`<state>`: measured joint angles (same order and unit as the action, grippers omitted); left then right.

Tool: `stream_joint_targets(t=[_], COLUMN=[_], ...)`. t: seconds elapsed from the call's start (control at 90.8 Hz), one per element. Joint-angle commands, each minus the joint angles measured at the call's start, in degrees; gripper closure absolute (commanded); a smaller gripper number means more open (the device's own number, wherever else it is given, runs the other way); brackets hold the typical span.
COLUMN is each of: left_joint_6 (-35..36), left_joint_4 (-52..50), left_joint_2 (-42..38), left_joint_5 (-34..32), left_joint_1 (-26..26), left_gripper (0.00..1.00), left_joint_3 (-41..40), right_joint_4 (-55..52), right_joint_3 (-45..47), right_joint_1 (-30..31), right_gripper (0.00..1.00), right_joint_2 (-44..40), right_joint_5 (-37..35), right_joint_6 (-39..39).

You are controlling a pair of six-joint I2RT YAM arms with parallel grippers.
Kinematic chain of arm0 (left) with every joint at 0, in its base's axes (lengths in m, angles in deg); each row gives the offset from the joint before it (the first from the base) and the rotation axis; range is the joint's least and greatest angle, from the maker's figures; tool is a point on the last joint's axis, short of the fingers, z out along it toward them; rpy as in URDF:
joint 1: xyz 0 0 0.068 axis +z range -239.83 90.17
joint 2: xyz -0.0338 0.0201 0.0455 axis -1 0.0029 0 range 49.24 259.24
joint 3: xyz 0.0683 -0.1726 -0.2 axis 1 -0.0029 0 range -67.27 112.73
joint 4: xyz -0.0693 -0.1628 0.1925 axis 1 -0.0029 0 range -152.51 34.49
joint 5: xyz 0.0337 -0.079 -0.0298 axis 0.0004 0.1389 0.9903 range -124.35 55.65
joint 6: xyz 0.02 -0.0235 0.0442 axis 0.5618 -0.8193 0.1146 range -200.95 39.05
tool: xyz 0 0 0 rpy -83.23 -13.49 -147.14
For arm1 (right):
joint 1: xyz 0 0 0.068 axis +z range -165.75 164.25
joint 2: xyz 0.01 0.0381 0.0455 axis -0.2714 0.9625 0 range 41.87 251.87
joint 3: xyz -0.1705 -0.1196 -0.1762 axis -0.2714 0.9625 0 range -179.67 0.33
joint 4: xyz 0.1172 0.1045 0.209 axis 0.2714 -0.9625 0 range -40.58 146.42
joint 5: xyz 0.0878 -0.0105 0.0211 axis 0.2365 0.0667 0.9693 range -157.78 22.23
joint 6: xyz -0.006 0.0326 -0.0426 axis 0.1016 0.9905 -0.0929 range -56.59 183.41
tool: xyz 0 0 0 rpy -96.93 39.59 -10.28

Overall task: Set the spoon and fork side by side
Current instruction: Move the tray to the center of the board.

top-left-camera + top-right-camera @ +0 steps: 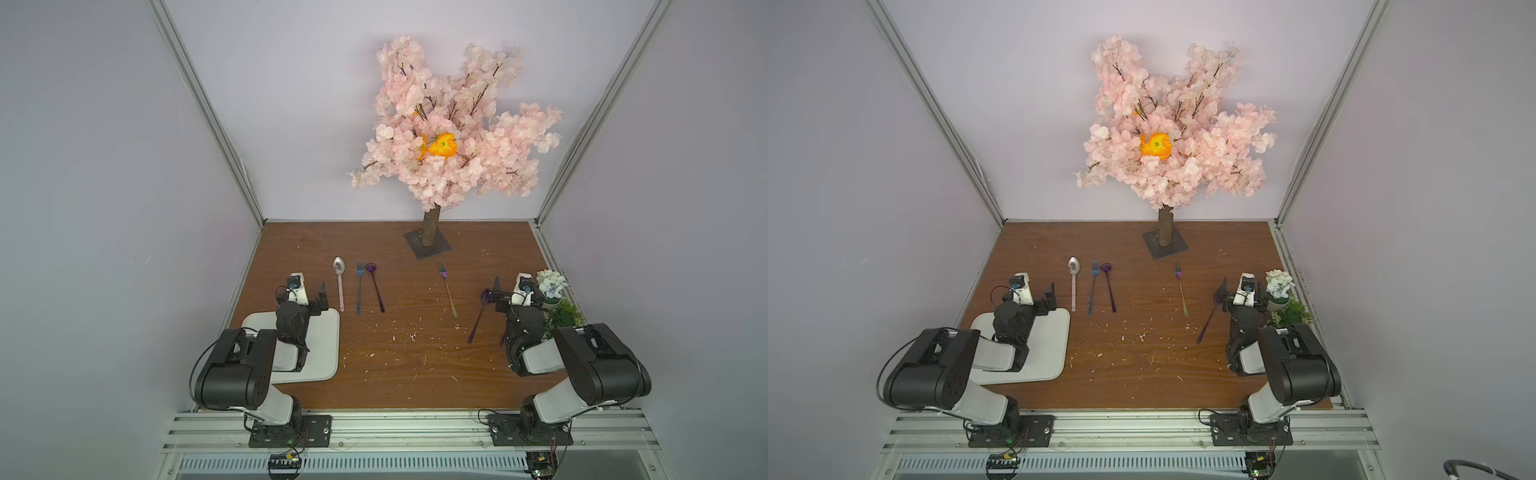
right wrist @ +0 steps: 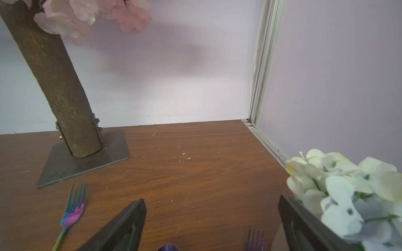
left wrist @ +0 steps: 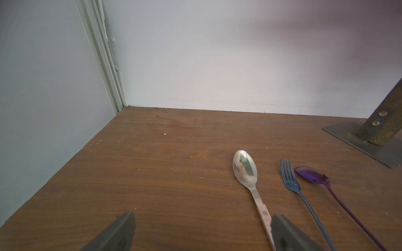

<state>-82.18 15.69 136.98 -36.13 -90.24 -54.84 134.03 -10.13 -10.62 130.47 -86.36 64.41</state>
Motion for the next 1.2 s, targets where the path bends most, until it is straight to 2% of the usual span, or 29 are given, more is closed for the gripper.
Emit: stream_joint_targets(t=[0.0,0.672,0.727,0.826,0.892,0.936,1.013,1.079,1.123,1.189], left_joint_6=[0.1,-0.3,-1.3,-4.4,-14.4,-21.4,-33.9,-38.1,-38.8,-40.4], left_joint_4=[0.8,0.8,0.3,-16.5,-32.9,-42.2,-56.9,-64.3,-67.8,-73.5], left_joint_2=[-0.2,-0.2,-0.8,-7.9,-13.3,-16.3,-19.9,-21.9,-23.2,-25.4], left_joint_5=[-0.2,-0.2,-2.5,-10.6,-19.2,-21.3,-19.9,-13.0,-8.2,-5.0], left_joint_1=[0.4,0.4,0.4,0.5,0.6,0.6,0.6,0.5,-0.1,-1.8], left_gripper=[0.01,0.01,0.01,0.01,0.01,0.01,0.01,0.01,0.01,0.01], left_joint_3=[0.0,0.0,0.5,6.6,12.9,17.0,21.7,23.4,23.2,22.2], right_joint_4=[0.9,0.6,0.8,-0.3,-6.2,-11.1,-24.6,-38.6,-46.4,-55.2], right_joint_3=[-0.4,-0.6,-0.5,-0.4,-1.3,-2.4,-6.8,-11.8,-14.9,-18.4], right_joint_1=[0.2,0.1,0.1,1.5,3.6,4.8,7.6,9.3,9.7,10.3], right_gripper=[0.01,0.01,0.0,0.0,0.01,0.01,0.01,0.01,0.01,0.01], right_joint_2=[-0.3,-0.3,-0.3,-3.0,-8.6,-12.9,-21.3,-27.2,-30.2,-33.0], right_joint_5=[0.3,0.6,0.7,0.8,-4.0,-6.6,-9.7,-9.6,-5.9,2.8], right_joint_6=[0.1,0.2,0.1,-1.7,-2.6,-3.0,-1.7,2.6,5.5,8.2])
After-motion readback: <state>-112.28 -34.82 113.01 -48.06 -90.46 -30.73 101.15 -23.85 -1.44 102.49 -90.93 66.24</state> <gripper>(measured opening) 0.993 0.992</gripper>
